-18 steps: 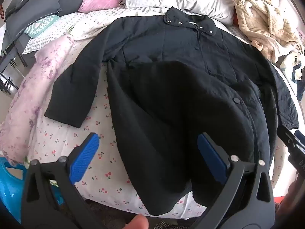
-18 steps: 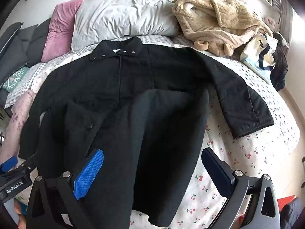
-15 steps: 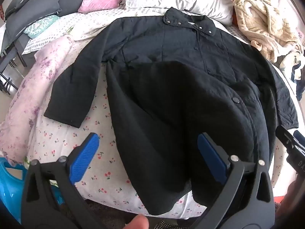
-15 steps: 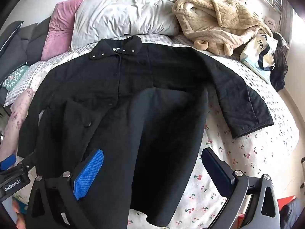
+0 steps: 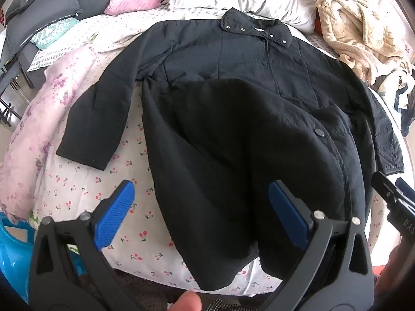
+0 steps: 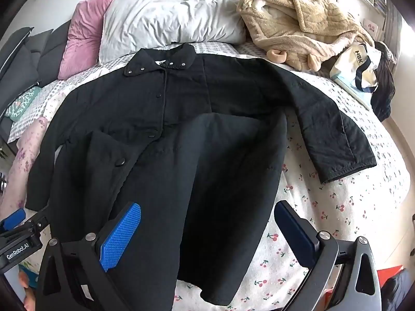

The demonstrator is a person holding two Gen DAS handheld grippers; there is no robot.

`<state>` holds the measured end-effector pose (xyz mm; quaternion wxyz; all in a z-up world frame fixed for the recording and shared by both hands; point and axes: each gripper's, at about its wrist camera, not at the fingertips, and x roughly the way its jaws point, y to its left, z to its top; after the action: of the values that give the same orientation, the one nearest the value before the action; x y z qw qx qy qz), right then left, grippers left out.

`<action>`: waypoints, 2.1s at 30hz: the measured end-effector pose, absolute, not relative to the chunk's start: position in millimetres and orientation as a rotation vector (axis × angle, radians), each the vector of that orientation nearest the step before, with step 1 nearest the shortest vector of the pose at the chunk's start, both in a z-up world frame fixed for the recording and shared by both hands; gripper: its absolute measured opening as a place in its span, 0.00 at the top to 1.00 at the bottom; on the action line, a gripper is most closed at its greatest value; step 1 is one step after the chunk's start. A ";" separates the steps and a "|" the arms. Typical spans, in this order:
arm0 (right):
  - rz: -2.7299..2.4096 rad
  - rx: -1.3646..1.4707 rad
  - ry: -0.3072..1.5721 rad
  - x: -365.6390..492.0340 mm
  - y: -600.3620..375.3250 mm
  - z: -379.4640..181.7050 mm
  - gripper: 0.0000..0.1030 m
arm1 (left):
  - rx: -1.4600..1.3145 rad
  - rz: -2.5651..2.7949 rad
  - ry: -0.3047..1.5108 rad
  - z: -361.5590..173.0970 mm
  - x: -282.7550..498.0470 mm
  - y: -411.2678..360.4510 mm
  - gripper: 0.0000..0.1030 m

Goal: Fold large clothes

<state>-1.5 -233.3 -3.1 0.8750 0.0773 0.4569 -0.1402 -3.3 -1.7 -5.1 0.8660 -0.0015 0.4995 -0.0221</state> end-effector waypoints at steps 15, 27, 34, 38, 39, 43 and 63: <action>-0.284 0.165 0.968 -1.5 -235.9 -5.6 0.00 | -0.019 -0.039 1.043 -3.7 -3.4 7.2 0.00; -0.281 0.168 0.978 -0.7 -235.6 -8.4 0.00 | -0.025 -0.037 1.037 0.1 -4.4 11.0 0.01; -0.284 0.171 0.976 -0.6 -236.1 -8.1 0.00 | -0.018 -0.054 1.029 3.2 -8.8 8.6 0.01; -0.281 0.179 0.979 -0.8 -236.9 -9.1 0.00 | -0.015 -0.057 1.034 1.7 -8.7 6.8 0.01; -0.280 0.180 0.979 -0.7 -237.0 -8.9 0.00 | -0.014 -0.056 1.034 1.6 -8.7 6.6 0.01; -0.280 0.179 0.978 -0.4 -236.1 -8.7 0.00 | -0.016 -0.056 1.033 1.6 -8.8 6.3 0.01; -0.276 0.187 0.986 0.2 -238.6 -9.6 0.00 | -0.012 -0.051 1.033 -1.5 -8.2 9.3 0.00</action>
<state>0.2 -238.6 -9.6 0.8675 0.0893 0.4711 -0.1320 -8.2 9.3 -1.5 0.8692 -0.0057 0.4938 -0.0243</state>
